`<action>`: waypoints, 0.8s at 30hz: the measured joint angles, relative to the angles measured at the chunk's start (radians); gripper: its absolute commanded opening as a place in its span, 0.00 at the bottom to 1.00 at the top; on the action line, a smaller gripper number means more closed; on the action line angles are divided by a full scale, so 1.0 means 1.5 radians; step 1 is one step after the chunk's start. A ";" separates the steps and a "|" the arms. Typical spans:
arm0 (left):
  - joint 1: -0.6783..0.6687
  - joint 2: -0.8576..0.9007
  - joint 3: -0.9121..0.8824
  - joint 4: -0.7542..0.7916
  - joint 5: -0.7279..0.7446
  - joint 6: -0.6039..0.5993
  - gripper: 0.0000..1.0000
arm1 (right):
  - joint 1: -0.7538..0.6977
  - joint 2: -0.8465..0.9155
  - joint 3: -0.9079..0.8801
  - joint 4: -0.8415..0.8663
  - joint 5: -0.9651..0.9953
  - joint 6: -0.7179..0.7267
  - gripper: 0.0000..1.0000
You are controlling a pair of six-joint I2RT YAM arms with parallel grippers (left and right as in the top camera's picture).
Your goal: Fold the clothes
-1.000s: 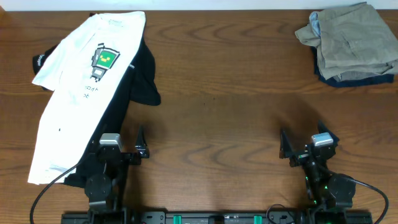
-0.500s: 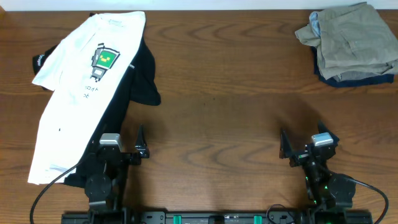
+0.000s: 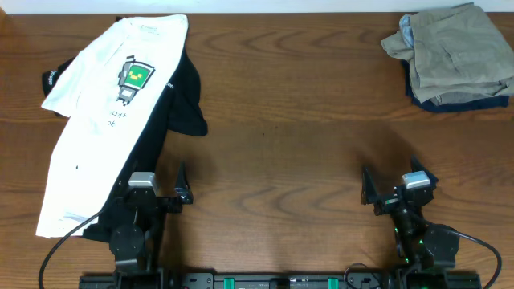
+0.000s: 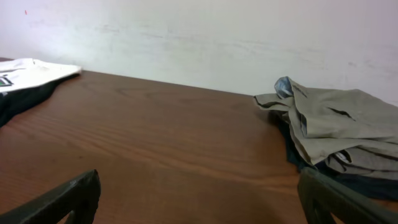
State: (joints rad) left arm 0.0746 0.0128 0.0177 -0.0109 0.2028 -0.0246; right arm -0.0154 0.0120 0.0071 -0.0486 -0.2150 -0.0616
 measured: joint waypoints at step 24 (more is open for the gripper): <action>0.000 0.000 0.000 0.002 0.017 0.000 0.98 | 0.000 0.000 0.000 0.050 -0.043 0.057 0.99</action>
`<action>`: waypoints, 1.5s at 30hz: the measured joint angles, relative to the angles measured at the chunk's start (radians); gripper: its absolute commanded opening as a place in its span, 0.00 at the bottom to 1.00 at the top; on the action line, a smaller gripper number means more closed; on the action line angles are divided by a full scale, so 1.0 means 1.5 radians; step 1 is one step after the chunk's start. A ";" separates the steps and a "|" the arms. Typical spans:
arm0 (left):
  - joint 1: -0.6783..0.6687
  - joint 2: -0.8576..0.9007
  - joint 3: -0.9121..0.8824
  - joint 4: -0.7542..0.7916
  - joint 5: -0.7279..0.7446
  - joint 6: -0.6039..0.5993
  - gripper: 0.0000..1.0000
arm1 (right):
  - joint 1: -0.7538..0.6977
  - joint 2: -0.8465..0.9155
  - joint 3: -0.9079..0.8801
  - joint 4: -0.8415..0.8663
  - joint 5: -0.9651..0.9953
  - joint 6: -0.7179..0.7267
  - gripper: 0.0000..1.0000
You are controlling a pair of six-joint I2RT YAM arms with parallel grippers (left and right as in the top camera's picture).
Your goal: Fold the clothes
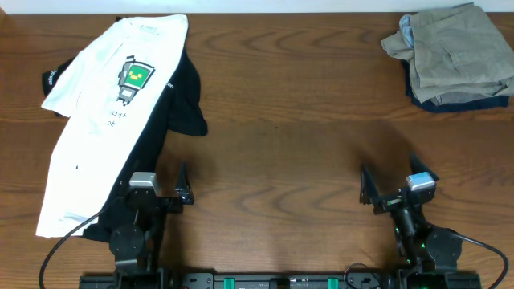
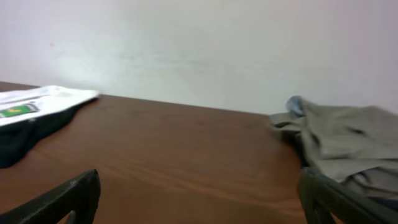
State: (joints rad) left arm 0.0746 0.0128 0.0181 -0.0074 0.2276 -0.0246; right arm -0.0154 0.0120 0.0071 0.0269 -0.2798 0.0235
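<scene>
A white T-shirt with a green pixel print (image 1: pixel 112 96) lies spread at the table's left, on top of a black garment (image 1: pixel 183 96). A crumpled pile of grey-khaki clothes (image 1: pixel 450 52) over something dark blue sits at the far right corner, also in the right wrist view (image 2: pixel 348 146). My left gripper (image 1: pixel 165 193) rests open at the front left, beside the shirt's lower end. My right gripper (image 1: pixel 387 186) stands open at the front right with bare wood between its fingers (image 2: pixel 199 196).
The brown wooden table (image 1: pixel 281 136) runs between the two clothing piles. A pale wall (image 2: pixel 199 43) stands behind the far edge. Both arm bases sit at the front edge.
The right wrist view has shifted slightly and is blurred: the khaki pile sits further right and the white shirt shows more at left. The clothes have not moved.
</scene>
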 measured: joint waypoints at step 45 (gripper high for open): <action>0.000 1.002 1.002 -0.576 0.039 0.027 0.98 | 0.061 1.014 0.925 -0.424 -0.069 -0.107 0.99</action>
State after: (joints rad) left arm 0.0746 1.5154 1.5204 -0.8715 0.2859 0.0158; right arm 0.0765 1.5330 1.3949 -0.6086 -0.3836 -0.1368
